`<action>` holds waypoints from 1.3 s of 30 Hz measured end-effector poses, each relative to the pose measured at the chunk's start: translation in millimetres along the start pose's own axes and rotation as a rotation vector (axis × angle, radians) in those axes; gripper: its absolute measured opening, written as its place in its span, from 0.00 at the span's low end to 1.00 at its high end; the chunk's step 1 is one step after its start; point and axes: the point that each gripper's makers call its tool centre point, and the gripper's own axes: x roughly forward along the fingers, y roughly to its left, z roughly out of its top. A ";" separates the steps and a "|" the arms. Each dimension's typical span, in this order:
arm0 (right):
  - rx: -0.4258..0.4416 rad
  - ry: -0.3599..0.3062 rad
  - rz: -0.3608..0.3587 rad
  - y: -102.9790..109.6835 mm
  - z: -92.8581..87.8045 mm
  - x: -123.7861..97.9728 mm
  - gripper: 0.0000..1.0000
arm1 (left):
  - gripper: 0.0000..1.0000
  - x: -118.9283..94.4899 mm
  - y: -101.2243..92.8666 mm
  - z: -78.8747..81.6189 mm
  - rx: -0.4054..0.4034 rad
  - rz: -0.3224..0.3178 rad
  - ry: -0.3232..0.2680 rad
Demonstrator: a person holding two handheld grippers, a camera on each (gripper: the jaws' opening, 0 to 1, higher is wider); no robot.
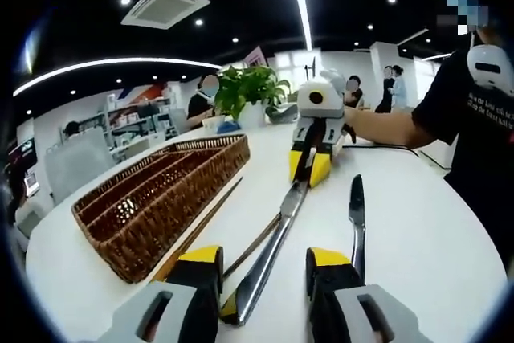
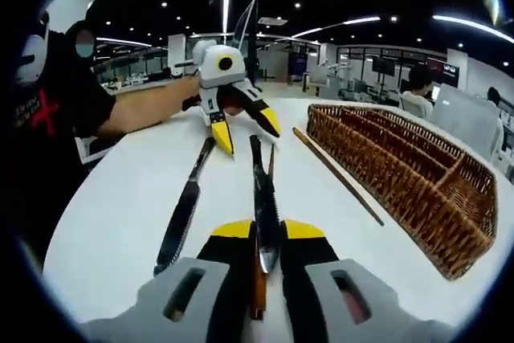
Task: Arrange the knives, forks, and spoons in their matching storage slots by inserting each utensil handle-first until every utensil is classified and aligned in the correct compartment
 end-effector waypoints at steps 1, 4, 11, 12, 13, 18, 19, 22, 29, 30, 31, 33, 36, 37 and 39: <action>-0.005 -0.005 -0.002 0.3 1.6 -0.7 0.11 | 0.40 2.5 -1.7 0.2 0.007 -0.004 0.003; -0.007 -0.009 0.002 0.4 3.3 -1.0 0.10 | 0.36 10.0 -5.6 -0.8 0.026 -0.014 0.015; -0.045 -0.019 0.012 5.1 6.5 -1.1 0.10 | 0.27 19.2 -10.0 -1.9 0.061 -0.023 0.020; -0.056 -0.021 0.014 6.0 7.1 -1.3 0.10 | 0.25 19.7 -10.4 -2.8 0.065 -0.023 0.021; -0.061 -0.024 0.020 7.6 7.8 -1.5 0.10 | 0.23 20.0 -11.0 -3.4 0.068 -0.024 0.022; -0.082 -0.027 0.032 10.0 9.2 -1.8 0.10 | 0.19 19.7 -12.0 -4.2 0.079 -0.029 0.024; -0.082 -0.028 0.034 10.5 9.3 -1.8 0.10 | 0.16 19.8 -13.0 -5.3 0.083 -0.031 0.029; -0.080 -0.032 0.040 10.7 10.0 -2.1 0.10 | 0.15 19.9 -14.0 -5.5 0.096 -0.029 0.030; -0.087 -0.033 0.044 11.7 9.6 -1.9 0.10 | 0.13 19.4 -17.1 -5.7 0.107 -0.045 0.039; -0.088 -0.033 0.046 12.2 9.4 -2.0 0.10 | 0.13 18.7 -18.7 -5.3 0.107 -0.053 0.043; -0.090 -0.034 0.049 12.9 9.2 -1.9 0.10 | 0.12 18.4 -20.5 -5.6 0.106 -0.061 0.047; -0.090 -0.033 0.051 13.1 8.8 -2.2 0.10 | 0.11 18.0 -23.0 -5.1 0.107 -0.074 0.048; -0.072 -0.036 0.047 10.7 8.3 -2.9 0.11 | 0.09 18.7 -24.6 -4.3 0.122 -0.086 0.051; -0.061 -0.038 0.045 8.7 6.9 -3.2 0.11 | 0.09 19.6 -26.8 -3.7 0.131 -0.098 0.049; -0.052 -0.031 0.053 9.5 5.2 -4.2 0.12 | 0.08 20.5 -31.0 -2.9 0.133 -0.119 0.046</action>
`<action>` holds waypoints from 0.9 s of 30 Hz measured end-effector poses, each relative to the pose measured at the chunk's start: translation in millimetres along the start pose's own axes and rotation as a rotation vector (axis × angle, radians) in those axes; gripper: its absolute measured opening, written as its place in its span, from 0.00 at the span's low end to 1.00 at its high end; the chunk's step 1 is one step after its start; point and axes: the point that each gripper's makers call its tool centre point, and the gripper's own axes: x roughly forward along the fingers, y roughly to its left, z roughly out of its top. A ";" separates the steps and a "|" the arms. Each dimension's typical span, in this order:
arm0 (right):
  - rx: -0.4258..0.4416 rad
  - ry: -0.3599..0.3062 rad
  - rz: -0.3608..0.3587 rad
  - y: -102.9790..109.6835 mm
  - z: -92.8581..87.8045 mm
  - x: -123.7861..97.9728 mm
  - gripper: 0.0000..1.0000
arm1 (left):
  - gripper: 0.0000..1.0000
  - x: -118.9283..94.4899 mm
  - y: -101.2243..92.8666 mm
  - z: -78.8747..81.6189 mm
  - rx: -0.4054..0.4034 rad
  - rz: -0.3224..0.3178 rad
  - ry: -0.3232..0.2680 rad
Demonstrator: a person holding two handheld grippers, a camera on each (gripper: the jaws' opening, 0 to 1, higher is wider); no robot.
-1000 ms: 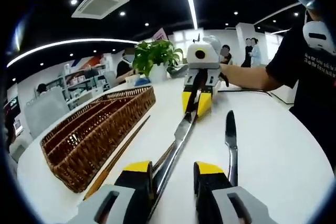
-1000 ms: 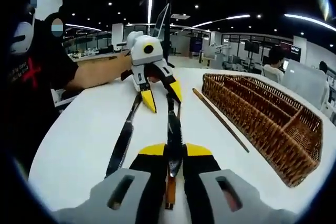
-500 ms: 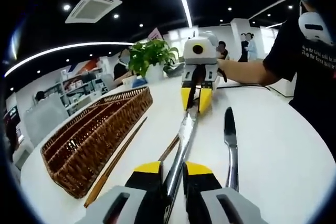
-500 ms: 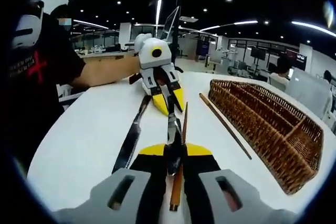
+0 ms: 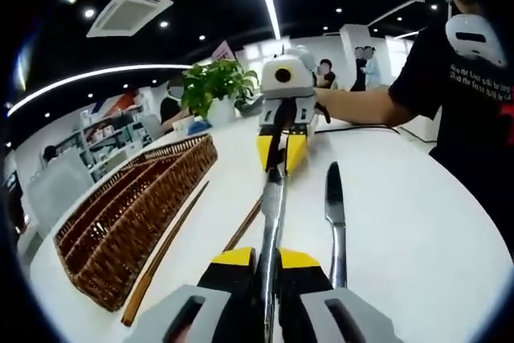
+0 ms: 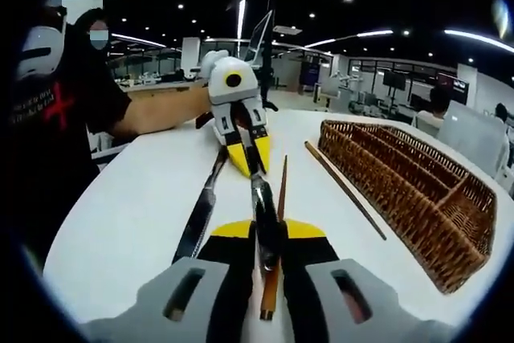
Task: Arrange the knives, forks, and spoons in their matching storage slots by inserting each utensil handle-first until every utensil is classified and aligned in the correct compartment
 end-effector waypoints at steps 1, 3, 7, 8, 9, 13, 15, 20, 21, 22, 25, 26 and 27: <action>0.000 0.003 0.000 0.2 -0.9 -0.1 0.12 | 0.08 0.9 -1.5 0.9 0.001 -0.010 -0.003; -0.005 0.004 -0.001 0.3 -1.5 0.1 0.12 | 0.07 1.7 -1.5 1.2 0.007 -0.011 -0.002; -0.033 0.006 0.001 2.9 -1.8 2.9 0.13 | 0.07 1.3 -1.9 2.2 0.017 -0.020 -0.004; -0.045 0.010 -0.001 3.4 -2.4 4.0 0.12 | 0.07 1.9 -2.5 2.5 0.019 -0.023 -0.004; -0.064 0.017 -0.004 3.5 -3.4 5.1 0.12 | 0.07 2.1 -3.1 3.2 0.022 -0.026 -0.005; -0.125 0.029 -0.018 3.8 -4.9 7.6 0.11 | 0.07 2.0 -3.0 3.6 0.018 -0.029 -0.009; -0.145 0.024 -0.019 4.1 -3.7 7.3 0.11 | 0.07 1.5 -3.0 3.9 0.014 -0.032 -0.012; -0.166 0.011 -0.021 5.7 -0.1 5.7 0.10 | 0.06 -0.2 -2.9 6.0 0.008 -0.032 -0.022; -0.165 0.010 -0.020 5.9 0.2 5.4 0.10 | 0.06 -0.5 -2.8 6.5 0.006 -0.032 -0.025; -0.171 0.009 -0.023 5.2 0.5 5.0 0.10 | 0.06 -0.4 -2.6 6.9 0.004 -0.032 -0.028; -0.174 0.008 -0.024 5.6 0.9 5.0 0.09 | 0.06 -1.0 -2.3 7.5 0.006 -0.031 -0.031; -0.178 0.004 -0.024 5.9 1.7 4.5 0.09 | 0.06 -1.2 -1.7 8.5 0.011 -0.027 -0.042; -0.176 0.002 -0.023 6.1 2.2 4.0 0.08 | 0.06 -1.5 -1.2 9.3 0.016 -0.024 -0.050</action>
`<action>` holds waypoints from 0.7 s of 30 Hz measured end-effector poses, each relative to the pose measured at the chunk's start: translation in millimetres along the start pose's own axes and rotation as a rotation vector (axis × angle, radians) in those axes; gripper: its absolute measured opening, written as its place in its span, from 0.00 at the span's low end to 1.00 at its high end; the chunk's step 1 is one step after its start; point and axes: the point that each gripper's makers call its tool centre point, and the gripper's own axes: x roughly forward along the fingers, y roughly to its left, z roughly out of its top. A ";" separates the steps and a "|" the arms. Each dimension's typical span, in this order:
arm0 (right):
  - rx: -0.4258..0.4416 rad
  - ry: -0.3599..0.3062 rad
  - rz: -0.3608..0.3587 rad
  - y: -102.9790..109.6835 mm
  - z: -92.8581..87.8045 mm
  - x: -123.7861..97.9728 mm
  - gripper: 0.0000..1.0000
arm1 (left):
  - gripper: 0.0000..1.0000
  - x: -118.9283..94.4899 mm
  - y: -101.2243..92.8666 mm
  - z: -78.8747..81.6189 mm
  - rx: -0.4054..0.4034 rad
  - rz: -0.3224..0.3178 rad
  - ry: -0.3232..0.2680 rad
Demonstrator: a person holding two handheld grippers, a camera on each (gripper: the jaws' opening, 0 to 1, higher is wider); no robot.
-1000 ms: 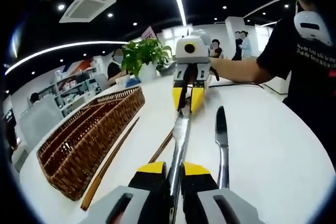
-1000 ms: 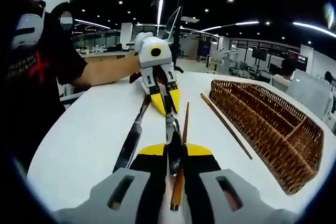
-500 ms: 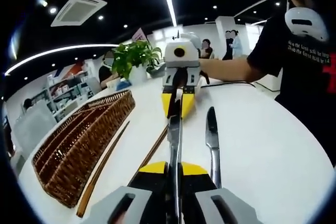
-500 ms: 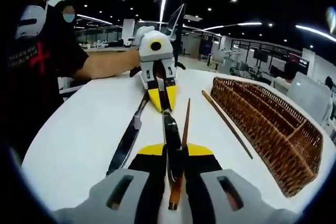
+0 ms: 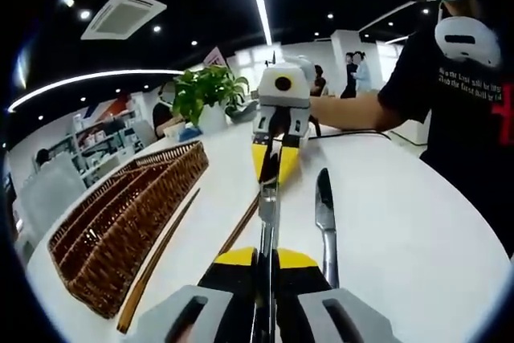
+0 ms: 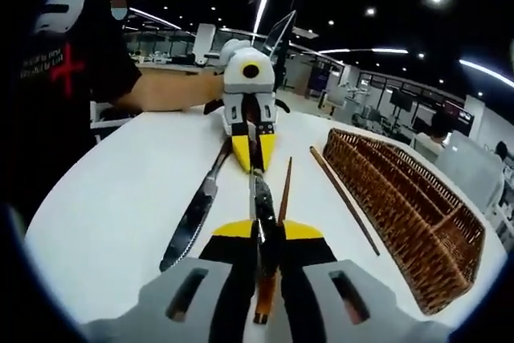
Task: Arrange the knives, forks, and spoons in their matching storage slots by inserting each utensil handle-first until every utensil is classified and aligned in the correct compartment
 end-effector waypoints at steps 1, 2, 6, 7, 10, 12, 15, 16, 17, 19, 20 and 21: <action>0.005 -0.005 0.004 0.3 0.8 -0.6 0.06 | 0.06 -0.3 0.1 0.9 -0.002 0.000 -0.007; 0.005 -0.008 0.011 1.8 1.6 -1.2 0.01 | 0.04 -1.2 1.1 2.8 -0.002 0.005 -0.018; -0.009 0.010 0.028 7.0 -0.3 3.0 0.00 | 0.05 -2.6 1.3 2.7 0.003 0.010 -0.015; -0.005 0.009 0.030 7.2 -0.2 2.4 0.00 | 0.05 -2.8 1.1 2.6 0.000 0.010 -0.014; -0.012 0.006 0.035 8.2 0.2 1.6 0.00 | 0.05 -2.7 -0.2 3.1 0.007 0.016 -0.011; -0.024 0.004 0.037 9.1 1.4 1.3 0.00 | 0.06 -3.5 -0.3 2.7 -0.006 0.020 -0.006; -0.039 -0.001 0.039 10.8 5.0 1.1 0.00 | 0.07 -4.7 0.5 -7.9 -0.005 0.033 0.046; -0.039 -0.002 0.039 10.8 5.6 0.8 0.00 | 0.07 -6.1 -0.1 -16.8 -0.016 0.031 0.083; -0.039 -0.007 0.038 9.8 7.6 -0.2 0.00 | 0.08 -4.6 1.6 -9.7 -0.012 0.034 0.040; -0.035 -0.010 0.038 9.6 8.5 -0.5 0.00 | 0.07 -1.6 1.4 -9.3 -0.001 0.038 0.042; -0.037 -0.012 0.037 9.7 8.9 -0.9 0.00 | 0.07 -0.6 1.2 -9.1 0.003 0.040 0.043; -0.039 -0.014 0.036 9.2 9.3 -1.5 0.00 | 0.07 0.2 0.9 -9.2 0.009 0.041 0.044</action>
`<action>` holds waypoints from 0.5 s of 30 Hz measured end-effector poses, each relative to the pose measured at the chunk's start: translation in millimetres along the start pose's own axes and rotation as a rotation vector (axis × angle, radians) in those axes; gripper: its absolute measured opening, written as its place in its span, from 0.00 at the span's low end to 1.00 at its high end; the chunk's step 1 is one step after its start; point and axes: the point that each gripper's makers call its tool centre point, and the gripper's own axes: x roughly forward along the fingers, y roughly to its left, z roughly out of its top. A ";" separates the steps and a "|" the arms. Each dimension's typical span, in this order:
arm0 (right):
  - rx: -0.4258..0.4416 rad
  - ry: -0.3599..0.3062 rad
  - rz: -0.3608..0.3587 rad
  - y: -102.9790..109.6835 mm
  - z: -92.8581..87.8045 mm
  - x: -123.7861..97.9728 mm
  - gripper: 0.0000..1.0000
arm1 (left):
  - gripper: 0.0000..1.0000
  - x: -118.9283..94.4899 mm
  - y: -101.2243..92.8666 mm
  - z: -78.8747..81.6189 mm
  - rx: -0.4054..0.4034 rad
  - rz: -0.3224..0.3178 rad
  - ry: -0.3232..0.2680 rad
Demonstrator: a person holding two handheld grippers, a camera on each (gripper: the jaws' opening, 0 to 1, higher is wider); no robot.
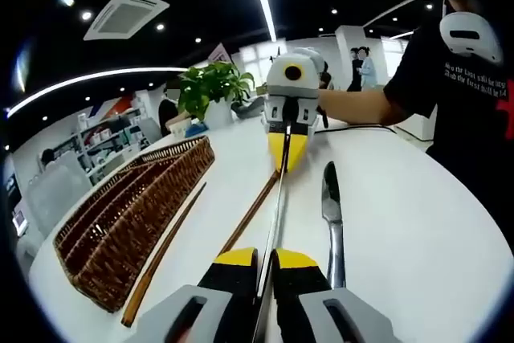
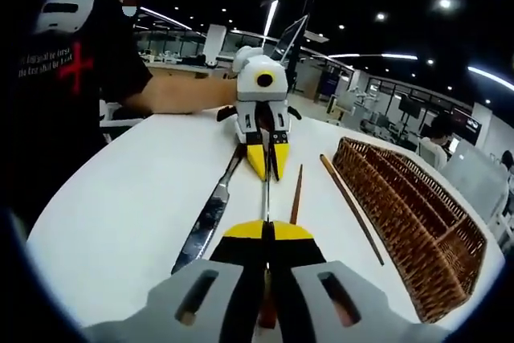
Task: Arrange the knives, forks, and spoons in their matching storage slots by inserting each utensil handle-first until every utensil is classified and aligned in the correct compartment
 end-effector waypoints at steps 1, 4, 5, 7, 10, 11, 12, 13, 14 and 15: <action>0.001 -0.003 0.001 0.2 1.0 -0.8 0.00 | 0.06 0.2 0.1 0.2 0.003 0.000 0.001; 0.002 -0.012 0.003 -0.3 2.7 -1.8 0.00 | 0.05 -0.3 -1.6 0.3 0.015 -0.007 0.011; -0.003 -0.014 0.003 -0.1 2.9 -1.9 0.00 | 0.05 -0.5 -1.8 0.3 0.009 -0.010 0.013; 0.002 -0.027 0.010 0.9 4.4 -2.6 0.00 | 0.06 -0.5 -2.6 0.6 -0.016 -0.008 0.015; -0.002 -0.038 0.011 0.1 6.3 -3.2 0.00 | 0.06 2.7 -3.7 1.3 0.014 0.000 0.019; -0.003 -0.040 0.011 0.4 7.1 -3.0 0.00 | 0.06 3.7 -4.5 2.4 0.016 -0.003 0.016; -0.007 -0.039 0.010 0.1 7.5 -3.0 0.00 | 0.05 4.7 -5.9 3.1 0.031 -0.005 0.018; -0.010 -0.039 0.008 -0.2 7.4 -3.9 0.00 | 0.04 4.2 -5.9 3.4 0.048 -0.011 0.026; -0.009 -0.040 0.008 -0.6 7.1 -4.2 0.00 | 0.04 4.4 -6.8 3.8 0.049 -0.014 0.029; -0.006 -0.041 0.007 -0.9 6.7 -5.1 0.00 | 0.03 4.5 -5.8 3.9 0.048 -0.018 0.030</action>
